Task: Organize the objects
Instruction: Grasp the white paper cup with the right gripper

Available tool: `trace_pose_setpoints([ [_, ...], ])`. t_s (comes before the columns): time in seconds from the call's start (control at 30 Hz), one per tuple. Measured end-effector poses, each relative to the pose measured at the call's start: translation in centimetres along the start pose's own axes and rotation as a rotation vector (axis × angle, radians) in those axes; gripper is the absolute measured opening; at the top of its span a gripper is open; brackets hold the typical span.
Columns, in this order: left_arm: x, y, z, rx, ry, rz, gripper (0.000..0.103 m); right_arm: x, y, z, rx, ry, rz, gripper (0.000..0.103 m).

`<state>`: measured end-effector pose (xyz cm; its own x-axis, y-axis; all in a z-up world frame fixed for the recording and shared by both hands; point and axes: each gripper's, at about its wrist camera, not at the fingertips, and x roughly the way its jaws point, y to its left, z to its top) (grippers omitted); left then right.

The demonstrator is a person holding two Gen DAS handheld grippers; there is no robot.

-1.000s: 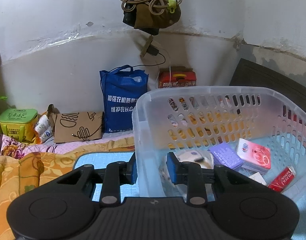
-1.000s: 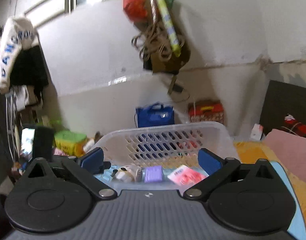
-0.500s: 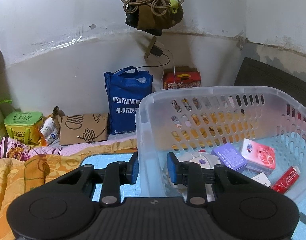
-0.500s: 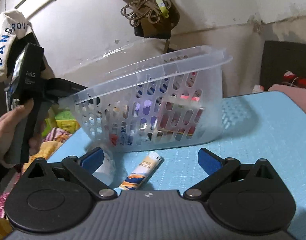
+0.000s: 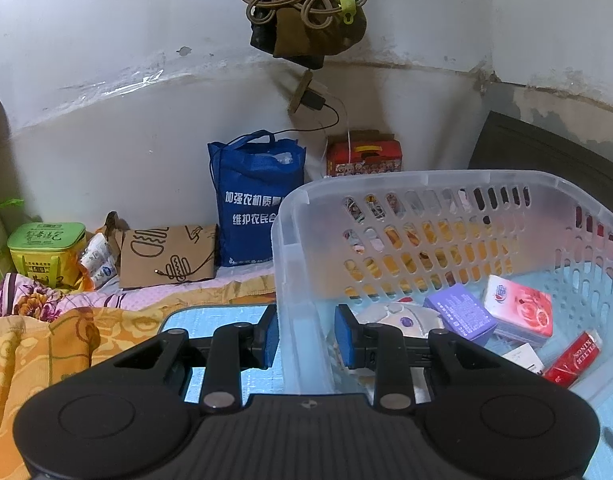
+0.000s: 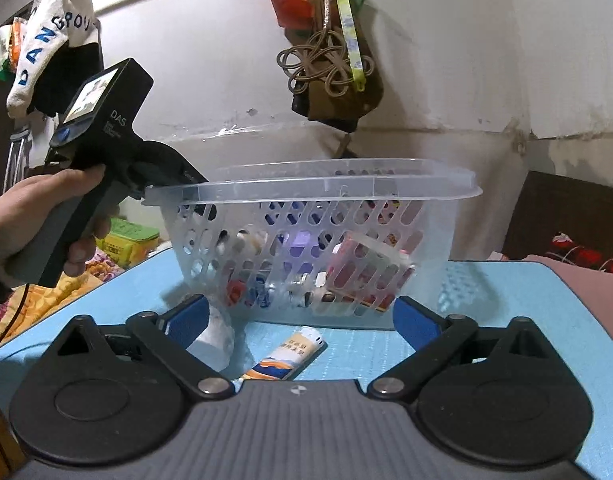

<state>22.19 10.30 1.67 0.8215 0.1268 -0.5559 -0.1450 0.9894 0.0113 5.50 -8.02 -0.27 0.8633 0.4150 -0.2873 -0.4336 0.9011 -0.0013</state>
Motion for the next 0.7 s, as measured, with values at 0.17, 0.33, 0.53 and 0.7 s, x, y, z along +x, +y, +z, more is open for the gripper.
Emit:
trace_pose_setpoints([
  [0.17, 0.0, 0.1, 0.0, -0.001, -0.002, -0.009, 0.034, 1.5, 1.2, 1.1, 0.039, 0.076, 0.106, 0.099],
  [0.33, 0.0, 0.2, -0.1, -0.01, 0.004, -0.022, 0.034, 4.2, 3.4, 2.3, -0.001, 0.163, 0.141, 0.099],
  [0.53, 0.1, 0.3, -0.1, -0.013, 0.008, -0.03, 0.034, 6.6, 5.2, 2.1, -0.098, 0.258, 0.16, 0.069],
  [0.7, 0.1, 0.3, -0.1, -0.012, 0.008, -0.032, 0.034, 7.6, 5.9, 1.1, -0.13, 0.309, 0.167, 0.055],
])
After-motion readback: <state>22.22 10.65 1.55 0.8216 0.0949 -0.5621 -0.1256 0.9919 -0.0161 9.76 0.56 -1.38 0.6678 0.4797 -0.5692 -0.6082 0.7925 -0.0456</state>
